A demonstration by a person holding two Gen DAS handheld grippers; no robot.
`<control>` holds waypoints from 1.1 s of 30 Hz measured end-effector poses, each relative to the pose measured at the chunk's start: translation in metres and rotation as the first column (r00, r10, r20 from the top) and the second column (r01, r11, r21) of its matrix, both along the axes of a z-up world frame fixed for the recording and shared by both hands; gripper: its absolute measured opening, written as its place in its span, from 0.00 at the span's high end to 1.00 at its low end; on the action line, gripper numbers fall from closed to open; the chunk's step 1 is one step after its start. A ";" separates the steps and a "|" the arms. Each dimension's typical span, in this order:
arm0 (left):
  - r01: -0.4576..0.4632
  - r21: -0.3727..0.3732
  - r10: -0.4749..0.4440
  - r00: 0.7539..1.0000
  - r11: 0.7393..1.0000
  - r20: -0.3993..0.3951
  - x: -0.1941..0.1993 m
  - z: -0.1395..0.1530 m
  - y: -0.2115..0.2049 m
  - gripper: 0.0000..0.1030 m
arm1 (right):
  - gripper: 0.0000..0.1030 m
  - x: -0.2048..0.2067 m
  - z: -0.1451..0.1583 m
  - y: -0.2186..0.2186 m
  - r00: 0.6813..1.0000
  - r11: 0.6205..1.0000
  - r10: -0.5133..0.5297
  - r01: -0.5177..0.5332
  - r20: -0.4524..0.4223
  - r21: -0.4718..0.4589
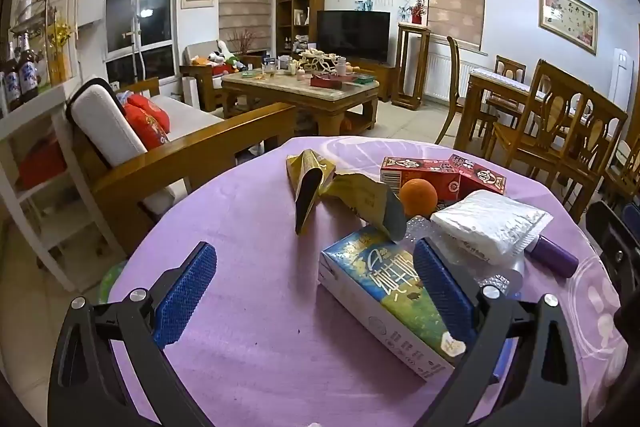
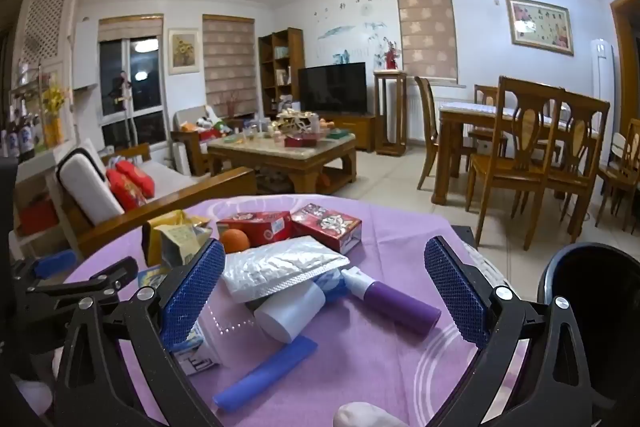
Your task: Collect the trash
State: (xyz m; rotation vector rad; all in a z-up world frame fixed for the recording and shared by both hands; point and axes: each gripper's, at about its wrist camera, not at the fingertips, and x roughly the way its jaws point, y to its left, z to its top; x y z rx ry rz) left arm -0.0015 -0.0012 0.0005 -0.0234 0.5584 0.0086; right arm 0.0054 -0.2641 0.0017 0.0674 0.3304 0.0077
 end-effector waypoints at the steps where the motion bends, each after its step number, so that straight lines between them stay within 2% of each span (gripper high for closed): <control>1: 0.004 0.007 -0.004 1.000 1.000 0.005 -0.001 0.000 -0.001 0.05 | 0.04 0.000 0.000 0.000 1.000 1.000 0.000 0.000 -0.007 -0.003; 4: 0.012 0.032 -0.013 1.000 0.999 0.026 -0.008 0.002 -0.003 0.05 | 0.04 0.000 0.000 0.000 1.000 1.000 -0.001 0.001 -0.004 -0.004; 5: 0.004 0.010 -0.004 1.000 1.000 0.005 -0.006 0.000 0.003 0.05 | 0.04 0.000 0.000 0.000 1.000 1.000 -0.001 0.001 -0.005 -0.005; 6: -0.001 0.027 0.001 1.000 1.000 -0.014 0.001 0.001 -0.003 0.05 | 0.04 0.000 0.000 0.000 1.000 1.000 -0.001 0.001 -0.006 -0.003; 10: 0.003 0.037 -0.003 1.000 0.999 -0.003 0.000 -0.001 -0.005 0.05 | 0.04 0.001 0.000 0.000 1.000 1.000 -0.001 0.001 -0.008 0.000; 20: -0.001 0.005 0.001 1.000 1.000 -0.016 0.000 0.000 -0.002 0.05 | 0.04 0.001 0.000 -0.001 1.000 1.000 -0.001 0.001 -0.012 0.007; 33: -0.002 0.006 0.002 1.000 1.000 -0.012 0.000 0.000 -0.002 0.05 | 0.04 0.002 -0.001 -0.001 1.000 1.000 0.000 0.001 -0.015 0.009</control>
